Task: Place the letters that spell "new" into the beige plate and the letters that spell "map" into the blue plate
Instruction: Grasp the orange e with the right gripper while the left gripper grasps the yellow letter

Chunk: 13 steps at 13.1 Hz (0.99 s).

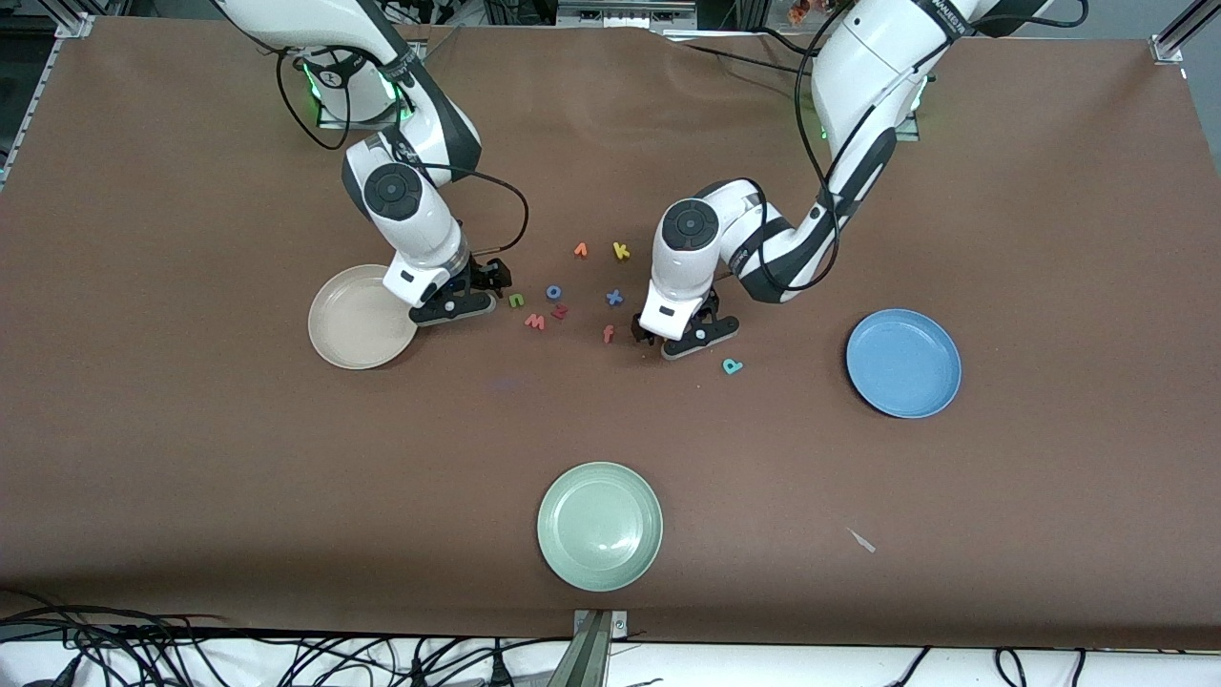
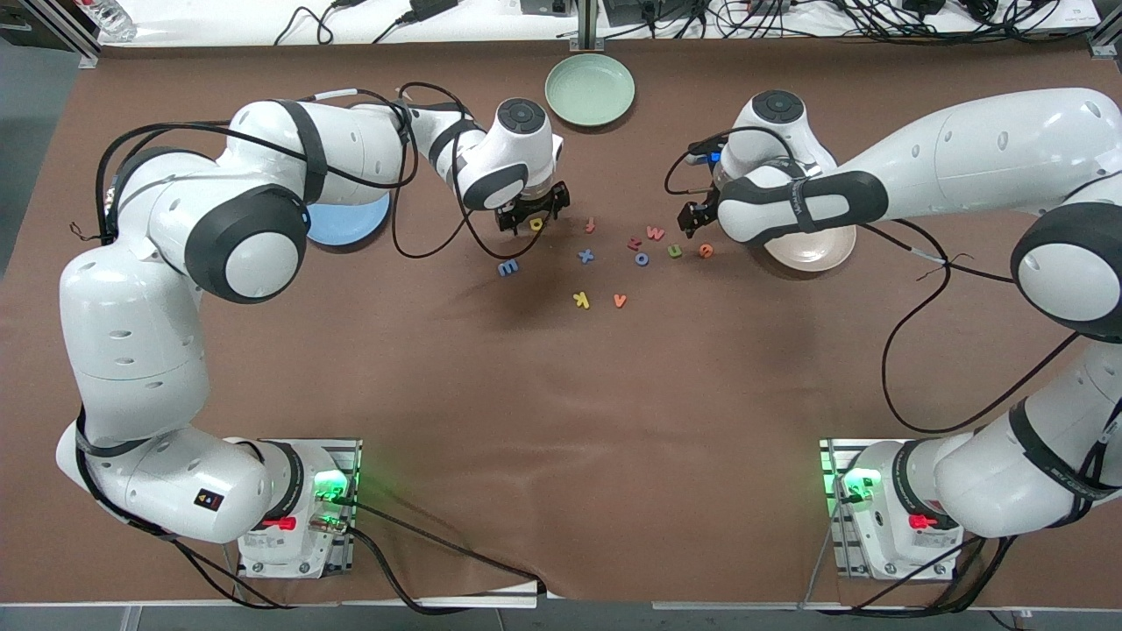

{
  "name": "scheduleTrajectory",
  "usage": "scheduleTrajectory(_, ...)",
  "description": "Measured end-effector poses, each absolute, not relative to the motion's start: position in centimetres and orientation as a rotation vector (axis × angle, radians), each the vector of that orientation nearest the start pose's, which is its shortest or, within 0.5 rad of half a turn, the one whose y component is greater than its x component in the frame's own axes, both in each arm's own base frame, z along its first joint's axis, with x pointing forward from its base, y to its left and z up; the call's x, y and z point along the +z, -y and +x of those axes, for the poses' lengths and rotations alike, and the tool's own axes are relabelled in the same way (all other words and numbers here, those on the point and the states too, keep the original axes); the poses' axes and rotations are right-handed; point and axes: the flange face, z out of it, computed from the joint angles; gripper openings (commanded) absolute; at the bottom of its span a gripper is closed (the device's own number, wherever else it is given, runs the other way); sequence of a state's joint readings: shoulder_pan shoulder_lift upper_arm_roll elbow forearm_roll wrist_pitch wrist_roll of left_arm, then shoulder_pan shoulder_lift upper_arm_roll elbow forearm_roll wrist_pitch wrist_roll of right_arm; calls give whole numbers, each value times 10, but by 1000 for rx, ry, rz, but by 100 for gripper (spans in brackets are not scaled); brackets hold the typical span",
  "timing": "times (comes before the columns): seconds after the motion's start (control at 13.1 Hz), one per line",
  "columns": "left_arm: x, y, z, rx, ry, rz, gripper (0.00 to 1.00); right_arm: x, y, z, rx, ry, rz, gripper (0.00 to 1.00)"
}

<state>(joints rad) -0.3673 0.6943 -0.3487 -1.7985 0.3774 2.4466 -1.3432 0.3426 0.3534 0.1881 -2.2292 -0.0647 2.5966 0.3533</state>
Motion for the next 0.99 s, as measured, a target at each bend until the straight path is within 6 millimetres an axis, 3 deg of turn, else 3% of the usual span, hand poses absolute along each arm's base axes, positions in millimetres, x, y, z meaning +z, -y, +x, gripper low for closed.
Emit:
scheduleTrajectory(0.31, 175, 422, 496, -33, 625, -3080, 60, 210, -279, 469, -16, 349, -3086, 99)
scheduleTrajectory(0.76, 174, 418, 502, -44, 571, -3086, 55, 208, -278, 466, -11, 351, -3087, 99)
scheduleTrajectory(0.99, 172, 417, 503, -41, 556, -3088, 47, 207, -278, 466, -18, 349, -3085, 99)
